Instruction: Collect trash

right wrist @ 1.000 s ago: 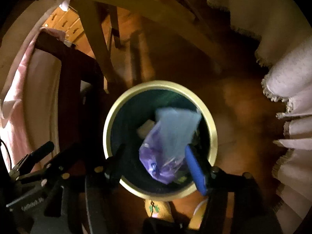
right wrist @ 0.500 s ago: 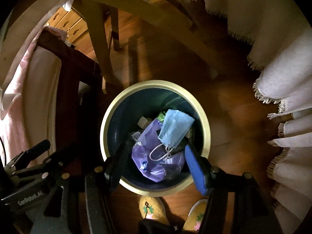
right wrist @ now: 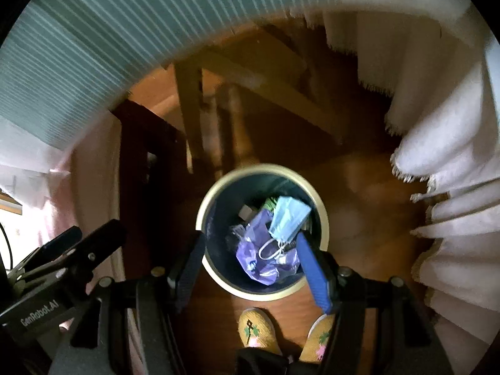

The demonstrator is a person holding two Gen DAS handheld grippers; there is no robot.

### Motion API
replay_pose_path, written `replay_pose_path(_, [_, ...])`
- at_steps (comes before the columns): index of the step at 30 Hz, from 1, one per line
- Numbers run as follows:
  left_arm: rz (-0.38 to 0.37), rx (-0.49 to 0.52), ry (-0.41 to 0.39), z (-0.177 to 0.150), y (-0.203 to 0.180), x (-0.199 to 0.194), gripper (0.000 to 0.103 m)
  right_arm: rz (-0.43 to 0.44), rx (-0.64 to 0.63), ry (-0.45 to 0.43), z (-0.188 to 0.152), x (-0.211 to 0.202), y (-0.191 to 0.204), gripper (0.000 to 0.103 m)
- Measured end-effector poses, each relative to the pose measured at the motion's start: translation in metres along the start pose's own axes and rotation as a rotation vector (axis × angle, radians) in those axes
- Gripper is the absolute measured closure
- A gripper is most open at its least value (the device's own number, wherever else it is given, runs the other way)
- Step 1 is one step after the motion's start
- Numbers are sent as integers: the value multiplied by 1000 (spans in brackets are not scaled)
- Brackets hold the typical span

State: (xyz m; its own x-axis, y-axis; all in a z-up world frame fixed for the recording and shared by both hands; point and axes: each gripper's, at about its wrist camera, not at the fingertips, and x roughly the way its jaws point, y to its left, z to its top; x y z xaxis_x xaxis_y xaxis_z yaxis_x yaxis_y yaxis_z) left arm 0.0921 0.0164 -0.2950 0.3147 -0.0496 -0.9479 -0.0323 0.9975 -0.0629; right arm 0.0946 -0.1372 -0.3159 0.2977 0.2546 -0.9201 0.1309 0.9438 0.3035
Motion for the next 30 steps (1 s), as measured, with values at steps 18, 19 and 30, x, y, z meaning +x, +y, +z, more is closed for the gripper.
replay_pose_path(18, [-22,-92,-133,44,9,-188,2,29,-112,-135,38,-183,78,42])
replay_pose_path(19, [-24,-91,-143,46,9,-202,2,33,-124,-136,40,-195,83,42])
replay_pose_path(30, [-6,-74,-219,57,11,-303,2,18,-201,-173,51,-283,113,42])
